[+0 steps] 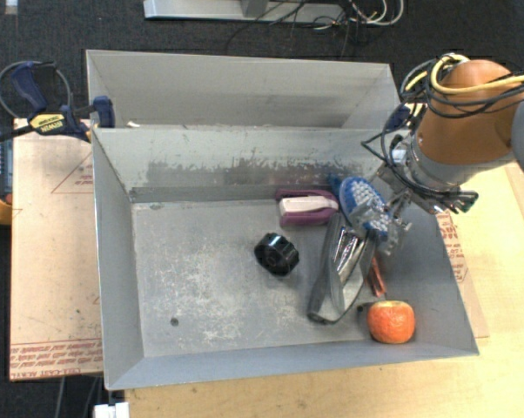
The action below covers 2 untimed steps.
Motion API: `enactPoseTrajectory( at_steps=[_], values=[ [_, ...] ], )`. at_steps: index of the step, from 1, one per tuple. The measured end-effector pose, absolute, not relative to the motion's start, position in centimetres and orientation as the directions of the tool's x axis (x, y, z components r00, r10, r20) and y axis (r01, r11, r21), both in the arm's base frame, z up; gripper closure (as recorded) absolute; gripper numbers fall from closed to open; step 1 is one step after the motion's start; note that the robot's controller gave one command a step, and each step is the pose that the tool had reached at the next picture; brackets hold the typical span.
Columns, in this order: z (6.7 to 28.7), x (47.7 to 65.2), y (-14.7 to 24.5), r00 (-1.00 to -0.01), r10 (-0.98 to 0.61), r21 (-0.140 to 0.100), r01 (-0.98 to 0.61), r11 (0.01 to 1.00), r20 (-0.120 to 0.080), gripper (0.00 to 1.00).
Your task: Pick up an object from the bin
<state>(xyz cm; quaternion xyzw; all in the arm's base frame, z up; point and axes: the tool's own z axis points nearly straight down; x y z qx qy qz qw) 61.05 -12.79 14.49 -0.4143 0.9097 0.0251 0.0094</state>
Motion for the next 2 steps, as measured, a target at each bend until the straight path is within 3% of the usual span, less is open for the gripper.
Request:
enactPoseTrajectory(
  at_steps=[1, 2],
  values=[
    [23.4, 62.1, -12.4, -0.776, -0.63, 0.052, -0.63, 0.775, -0.028, 1.0],
    [21.7, 62.4, -12.7, -0.734, -0.678, 0.024, -0.679, 0.734, -0.041, 1.0]
  ],
)
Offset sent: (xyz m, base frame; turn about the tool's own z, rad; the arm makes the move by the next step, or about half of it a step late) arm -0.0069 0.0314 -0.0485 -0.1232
